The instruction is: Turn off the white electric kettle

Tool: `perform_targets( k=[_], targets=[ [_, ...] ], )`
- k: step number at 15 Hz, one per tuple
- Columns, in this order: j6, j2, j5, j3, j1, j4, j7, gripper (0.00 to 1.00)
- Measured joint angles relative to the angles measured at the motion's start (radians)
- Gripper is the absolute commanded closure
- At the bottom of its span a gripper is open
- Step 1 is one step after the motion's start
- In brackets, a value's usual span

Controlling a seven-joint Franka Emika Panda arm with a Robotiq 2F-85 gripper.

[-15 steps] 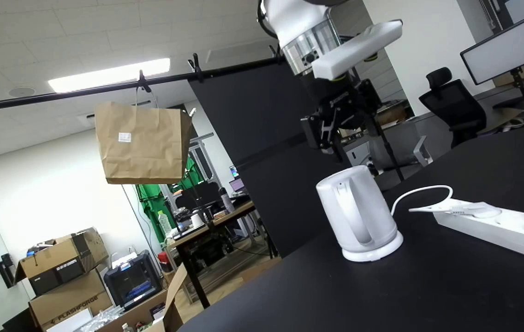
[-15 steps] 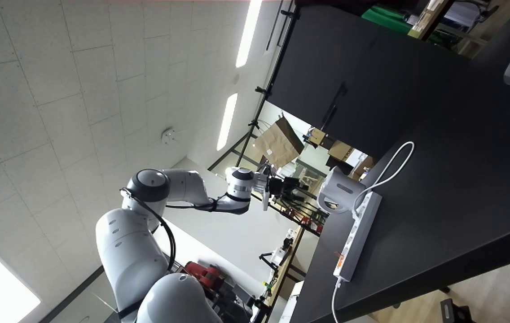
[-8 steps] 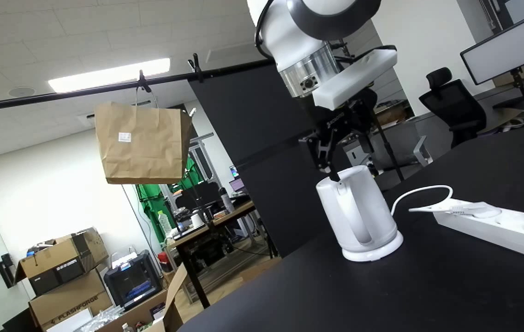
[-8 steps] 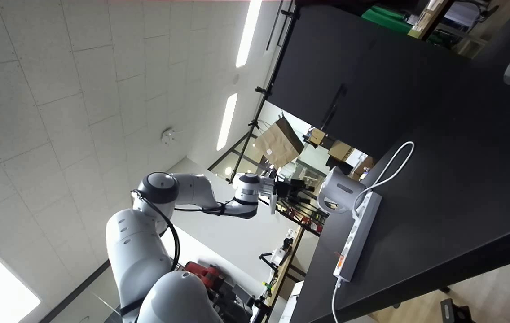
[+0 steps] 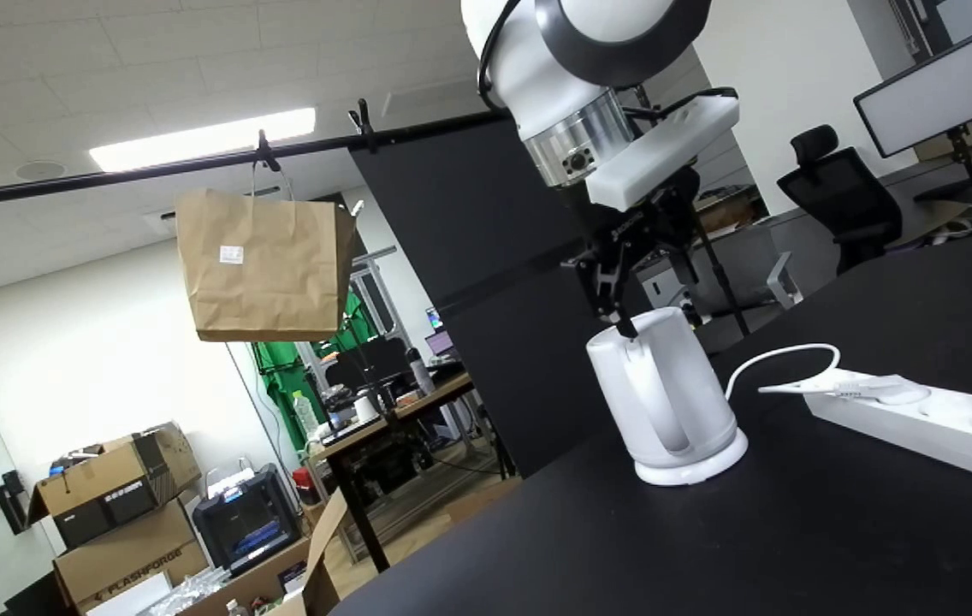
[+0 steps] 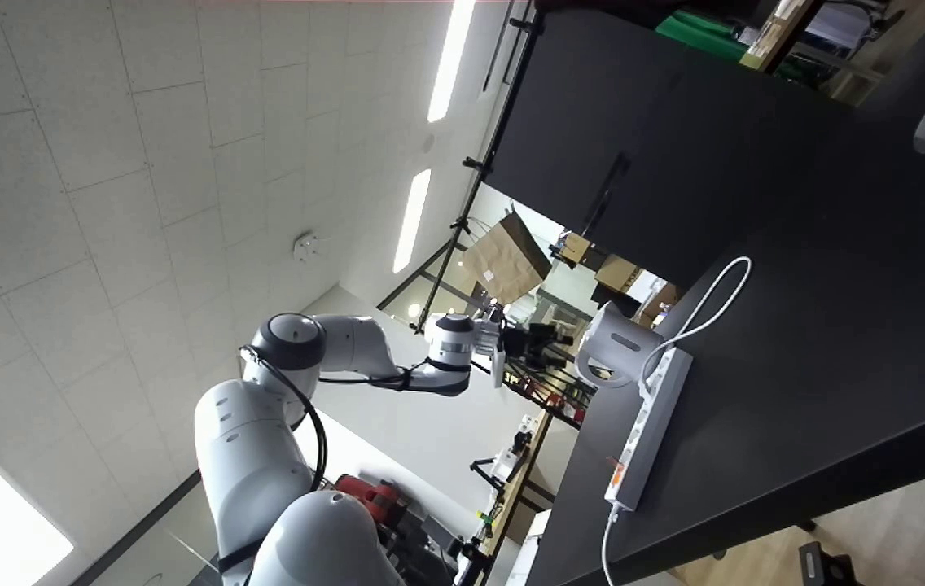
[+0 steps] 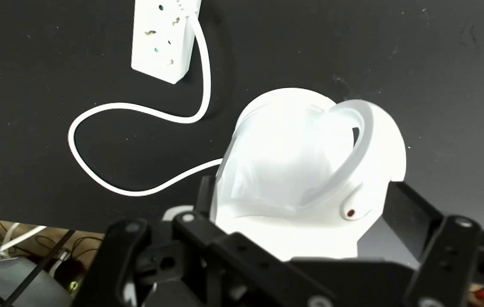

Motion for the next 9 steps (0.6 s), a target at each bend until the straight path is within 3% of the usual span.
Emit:
perform_targets(
  k=[9],
  targets=[
    [0.0,0.025,0.001,-0.004,0.0,0.004,0.0,0.0]
  ],
)
